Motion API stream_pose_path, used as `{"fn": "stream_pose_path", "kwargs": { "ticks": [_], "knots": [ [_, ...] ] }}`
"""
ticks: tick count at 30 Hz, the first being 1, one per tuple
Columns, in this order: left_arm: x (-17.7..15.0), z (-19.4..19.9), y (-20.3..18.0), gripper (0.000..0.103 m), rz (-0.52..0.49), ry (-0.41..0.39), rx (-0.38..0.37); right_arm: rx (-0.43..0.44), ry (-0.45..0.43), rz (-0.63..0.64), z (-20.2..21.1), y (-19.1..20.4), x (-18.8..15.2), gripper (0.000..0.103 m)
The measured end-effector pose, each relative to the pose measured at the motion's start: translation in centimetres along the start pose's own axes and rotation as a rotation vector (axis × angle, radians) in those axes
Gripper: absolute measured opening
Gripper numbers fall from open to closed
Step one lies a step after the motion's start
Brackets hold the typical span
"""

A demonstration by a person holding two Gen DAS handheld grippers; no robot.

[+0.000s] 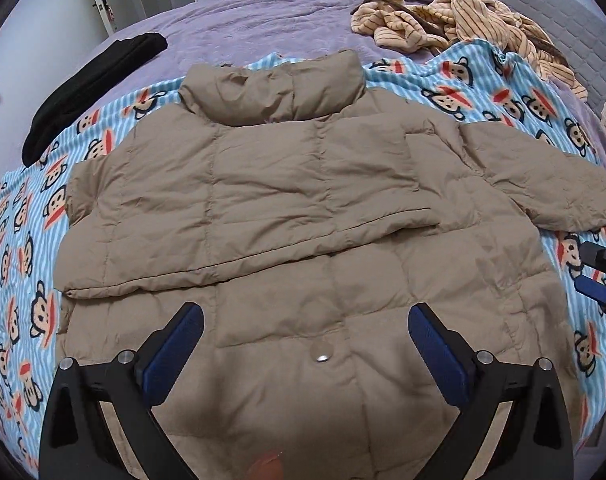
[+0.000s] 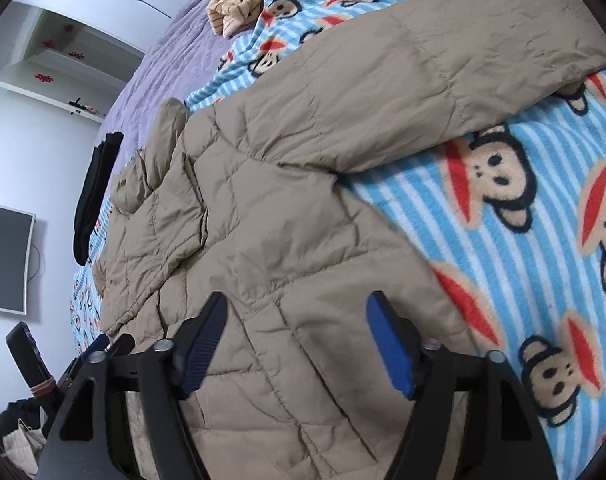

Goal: Fold large clothes

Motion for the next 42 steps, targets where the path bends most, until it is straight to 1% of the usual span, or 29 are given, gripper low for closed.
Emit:
{"fn": "stream_pose_path", "kwargs": {
  "ticks": [3,7,9,10,12,14,16,19,21,23,25,28,29,31,32,33,34,36,38,42],
  "knots": [
    [1.0,0.2,-2.5,0.102,-0.007,0.004,-0.005,0.029,-0.057,-0.027,2.1,-1.8,1.7,0.089],
    [2.5,0.2,-5.3,0.102,-0.002,0.009,0.021,0.043,-0.146,-0.129,5.1,-5.8,4.0,0.090],
    [3.0,-0.2,-6.6,0.102,-0.017,0.028,0.024,0.044,-0.194,-0.191,6.8,-8.1,5.2,0.091],
    [3.1,-0.5,-7.1,0.102,-0.023,0.039,0.019,0.044,-0.213,-0.221,7.5,-9.3,5.7,0.091],
    [3.3,-0.9,-8.2,0.102,-0.041,0.075,-0.028,0.053,-0.232,-0.273,8.6,-11.3,6.8,0.091],
    [3.2,-0.9,-8.8,0.102,-0.038,0.093,-0.053,0.074,-0.252,-0.324,9.5,-13.2,8.1,0.091],
    [3.3,-0.9,-9.2,0.102,-0.040,0.105,-0.065,0.107,-0.292,-0.367,10.2,-15.1,9.4,0.091],
    [3.7,-0.7,-9.4,0.102,-0.036,0.100,-0.063,0.172,-0.361,-0.401,11.0,-16.8,11.4,0.091],
    [4.2,-0.7,-9.3,0.102,-0.029,0.095,-0.061,0.217,-0.411,-0.413,11.5,-17.5,13.0,0.091],
    [4.6,-0.8,-9.2,0.102,-0.024,0.090,-0.062,0.251,-0.443,-0.427,11.6,-18.0,14.5,0.091],
    [5.0,-0.7,-9.0,0.102,-0.021,0.080,-0.063,0.273,-0.452,-0.453,11.2,-18.3,15.6,0.091],
    [5.3,-0.8,-8.7,0.102,-0.019,0.066,-0.060,0.302,-0.449,-0.497,10.7,-18.8,16.4,0.091],
    [5.4,-0.9,-8.5,0.102,-0.015,0.064,-0.058,0.309,-0.425,-0.515,10.4,-18.7,16.5,0.090],
    [5.5,-1.0,-7.9,0.102,-0.001,0.062,-0.053,0.328,-0.422,-0.549,10.1,-18.8,16.7,0.076],
    [5.5,-1.1,-7.5,0.102,0.009,0.061,-0.050,0.344,-0.412,-0.559,9.7,-18.8,16.8,0.046],
    [5.6,-1.1,-7.1,0.102,0.020,0.061,-0.046,0.360,-0.397,-0.573,9.4,-18.9,17.0,0.009],
    [5.7,-1.2,-6.6,0.102,0.030,0.059,-0.042,0.377,-0.389,-0.587,9.1,-18.9,17.2,0.005],
    [5.9,-1.2,-5.6,0.102,0.049,0.056,-0.036,0.380,-0.402,-0.571,9.3,-18.1,17.6,0.005],
    [6.2,-1.2,-4.3,0.102,0.071,0.048,-0.032,0.381,-0.402,-0.513,9.7,-16.4,18.1,0.005],
    [6.8,-1.2,-1.3,0.102,0.112,0.016,-0.002,0.420,-0.364,-0.348,9.8,-10.5,19.5,0.005]
  ]
}}
Point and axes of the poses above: each gripper's, at about its wrist camera, not at the fingertips, and z roughly against the way its jaws point, y to its left, x to its top, the point moved 2 cm from there along -z, roughly the way its jaws point, and after that the axes turned 12 degrees about x, right-handed, at the moved point
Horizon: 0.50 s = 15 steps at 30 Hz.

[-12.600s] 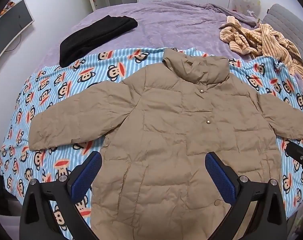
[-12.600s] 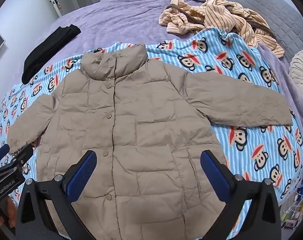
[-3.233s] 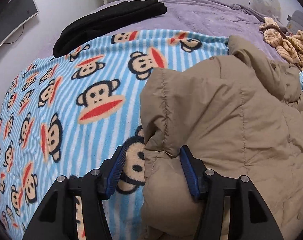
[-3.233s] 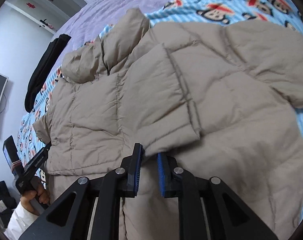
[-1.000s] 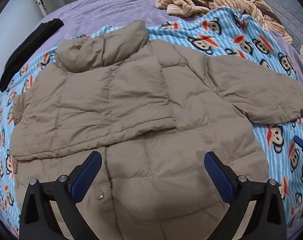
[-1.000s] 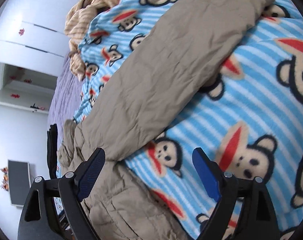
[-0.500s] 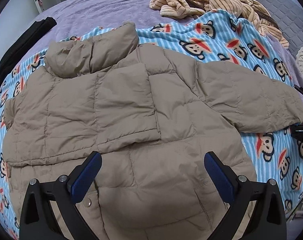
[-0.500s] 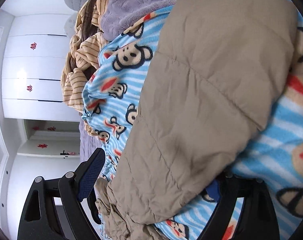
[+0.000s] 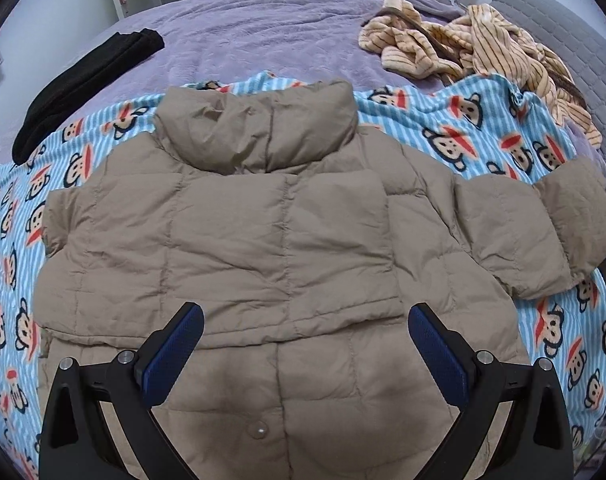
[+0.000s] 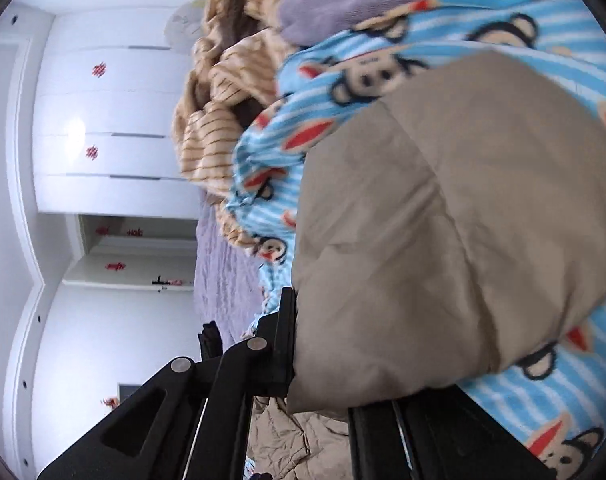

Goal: Fold large clothes

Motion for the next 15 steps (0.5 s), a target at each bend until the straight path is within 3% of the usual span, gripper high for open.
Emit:
{"fn": "stream_pose_path", "kwargs": {
  "ticks": [4,9,11,15],
  "knots": [
    [0.3,-0.7,3.1,0.102,0.044,-0.009,0.043,0.000,0.132,0.250,-5.4,7.2,-3.3,0.005],
    [0.1,-1.7,7.1,0.102,0.104,-0.002,0.071,-0.004,0.337,0.565,-14.2,14.3,-12.3,0.005],
    [0.0,-1.7,8.6,0.102,0.125,-0.007,0.077,-0.032,0.423,0.693,-17.9,15.8,-17.2,0.005],
    [0.1,-1.9,11.3,0.102,0.143,-0.018,0.094,-0.089,0.552,0.793,-22.9,15.5,-24.4,0.005]
  ]
}}
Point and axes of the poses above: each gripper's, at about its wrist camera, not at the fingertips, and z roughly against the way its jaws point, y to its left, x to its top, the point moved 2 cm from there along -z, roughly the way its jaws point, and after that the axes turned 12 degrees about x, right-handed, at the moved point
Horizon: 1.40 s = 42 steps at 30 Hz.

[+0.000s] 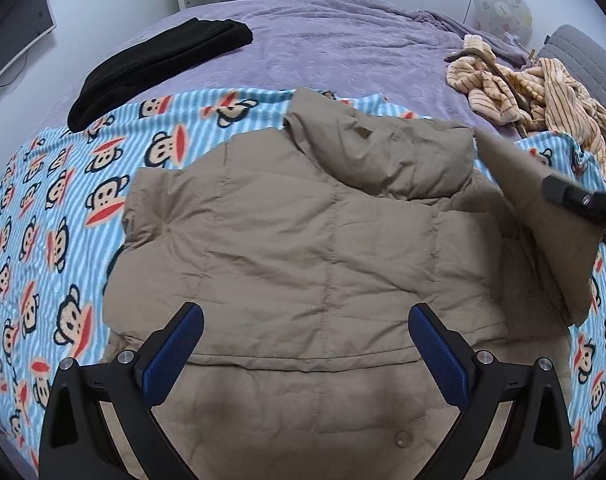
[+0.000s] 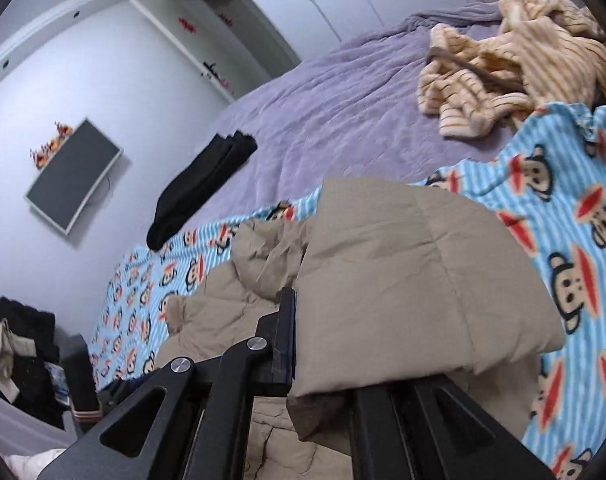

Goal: Fold large clothes

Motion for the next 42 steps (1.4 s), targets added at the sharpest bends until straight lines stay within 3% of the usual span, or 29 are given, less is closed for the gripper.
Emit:
{"fn": "stream_pose_path", "kwargs": {
  "ticks": [7,11,16,17,18,20,24,28,30,31,33,36,42],
  "knots": [
    [-0.5,-2.1,2.2,0.102,0.033,0.028,0.000,-0.094,0.195,-0.101,-8.5,-1.9,-5.8,0.005],
    [-0.5,-3.2,1.0,0.102,0.026,0.046,-0.036,-0.149,0.216,-0.198,-10.0,-4.2,-7.5,0.005],
    [0.5,-4.1,-0.4,0.102,0.073,0.077,-0.157,-0.193,0.289,-0.226,-9.5,-4.2,-7.9,0.010],
    [0.8,-4.3,-0.5,0.102,0.085,0.082,-0.171,-0.193,0.290,-0.222,-9.0,-4.0,-7.9,0.021],
    [1.0,-4.4,-0.6,0.102,0.089,0.079,-0.176,-0.187,0.284,-0.223,-8.3,-3.7,-7.7,0.047],
    [1.3,-4.5,-0.5,0.102,0.089,0.069,-0.173,-0.186,0.229,-0.244,-5.8,-3.8,-7.7,0.071],
    [1.7,-5.2,0.3,0.102,0.115,0.081,-0.202,-0.182,0.101,-0.355,-1.5,-6.1,-6.7,0.071],
    [2.1,-5.2,1.3,0.102,0.151,0.073,-0.267,-0.131,-0.051,-0.515,-0.1,-9.5,-5.3,0.068],
    [2.4,-5.1,2.1,0.102,0.173,0.062,-0.310,-0.099,-0.091,-0.547,-0.5,-10.1,-4.7,0.007],
    [2.5,-5.1,2.6,0.102,0.190,0.063,-0.341,-0.087,-0.092,-0.534,-1.1,-9.6,-4.2,0.007],
    [2.6,-5.4,3.5,0.102,0.236,0.081,-0.413,-0.073,-0.069,-0.411,-2.4,-7.0,-3.1,0.007],
    [2.6,-5.8,4.7,0.102,0.304,0.117,-0.540,-0.054,0.039,-0.168,-4.9,-1.7,-2.4,0.007],
    [2.9,-6.1,5.0,0.102,0.358,0.162,-0.786,-0.036,0.277,0.103,-11.1,5.4,-7.0,0.007]
  ]
}}
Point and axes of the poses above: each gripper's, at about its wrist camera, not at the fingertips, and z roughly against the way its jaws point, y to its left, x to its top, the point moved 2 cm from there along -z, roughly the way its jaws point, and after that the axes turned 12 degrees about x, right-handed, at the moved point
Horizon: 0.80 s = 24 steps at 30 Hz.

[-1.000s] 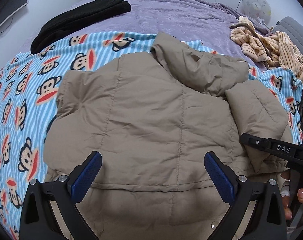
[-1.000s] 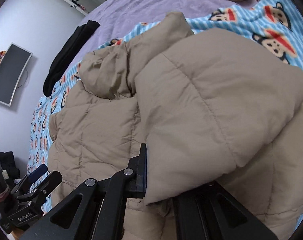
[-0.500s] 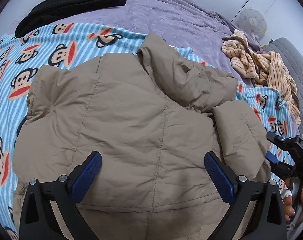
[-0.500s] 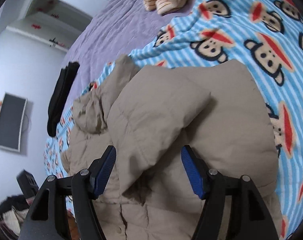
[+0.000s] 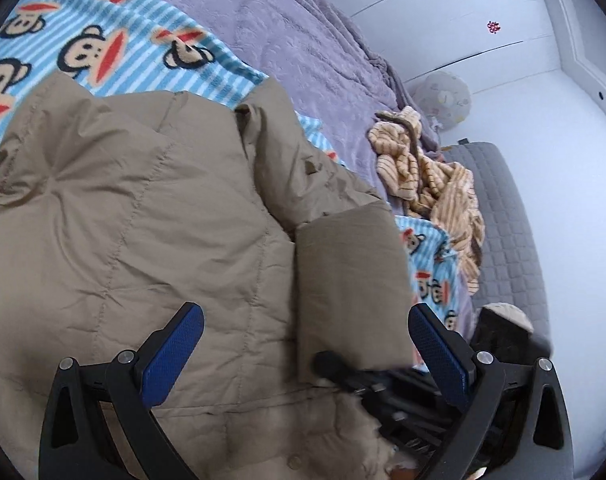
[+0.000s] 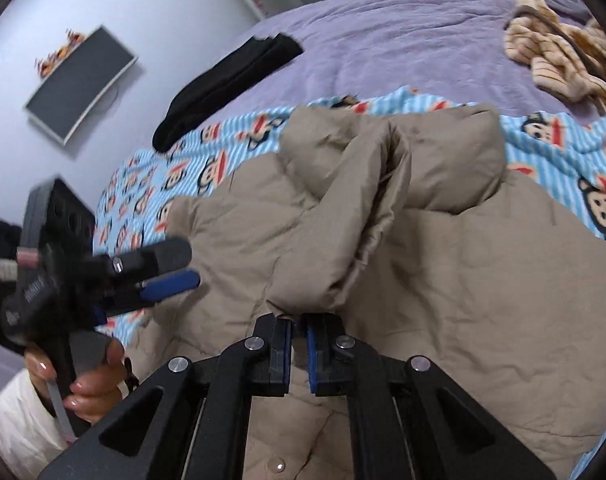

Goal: Fold large clothes

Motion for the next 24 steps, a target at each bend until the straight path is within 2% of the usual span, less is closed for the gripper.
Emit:
{"fn": "stream_pose_path", "kwargs": {
  "ticks": [2,4,5,6,8,11,13,14,15,17,19,20,22,24],
  "knots": [
    [0.0,-0.3,-0.4,0.102,0.007,0.019,-0.066,-0.011,0.091,0.029,-2.5,0.9,-1.4,0.010],
    [-0.1,-0.4,-0.8,0.102,0.005,0.025,-0.091,-0.032,0.162,0.053,-4.2,1.3,-2.5,0.013],
    [-0.2,-0.5,-0.9,0.102,0.000,0.027,-0.079,-0.034,0.182,0.059,-4.6,1.2,-2.9,0.025],
    [-0.1,-0.7,-1.0,0.102,-0.010,0.027,-0.058,-0.030,0.192,0.061,-4.7,1.3,-3.2,0.044],
    [-0.1,-1.4,-0.9,0.102,-0.030,0.037,-0.006,-0.016,0.180,0.056,-3.5,1.3,-3.7,0.064],
    [-0.2,-3.4,-0.3,0.102,-0.059,0.069,0.121,-0.058,0.119,0.020,0.5,-0.4,-4.9,0.064],
    [-0.2,-4.5,-0.2,0.098,-0.070,0.091,0.163,-0.096,0.082,-0.052,3.4,-2.9,-6.2,0.064],
    [-0.4,-5.0,-0.2,0.079,-0.071,0.108,0.167,-0.111,0.071,-0.097,4.7,-4.3,-7.0,0.060],
    [-0.6,-5.8,-0.4,0.049,-0.071,0.138,0.165,-0.125,0.061,-0.142,6.0,-5.8,-7.9,0.043],
    [-1.0,-7.1,-1.1,0.011,-0.076,0.178,0.182,-0.167,0.066,-0.229,7.9,-8.7,-10.1,0.025],
    [-1.2,-6.9,-2.7,0.011,-0.124,0.127,0.219,-0.207,0.060,-0.305,9.3,-11.1,-11.7,0.020],
    [-1.3,-6.5,-3.5,0.011,-0.140,0.104,0.213,-0.216,0.049,-0.324,9.7,-11.9,-11.8,0.013],
    [-1.4,-4.9,-5.0,0.011,-0.161,0.053,0.183,-0.241,0.005,-0.333,10.2,-12.8,-11.2,0.012],
    [-1.3,-3.5,-6.0,0.011,-0.199,0.007,0.199,-0.286,-0.026,-0.300,10.1,-13.3,-9.7,0.012]
  ]
}}
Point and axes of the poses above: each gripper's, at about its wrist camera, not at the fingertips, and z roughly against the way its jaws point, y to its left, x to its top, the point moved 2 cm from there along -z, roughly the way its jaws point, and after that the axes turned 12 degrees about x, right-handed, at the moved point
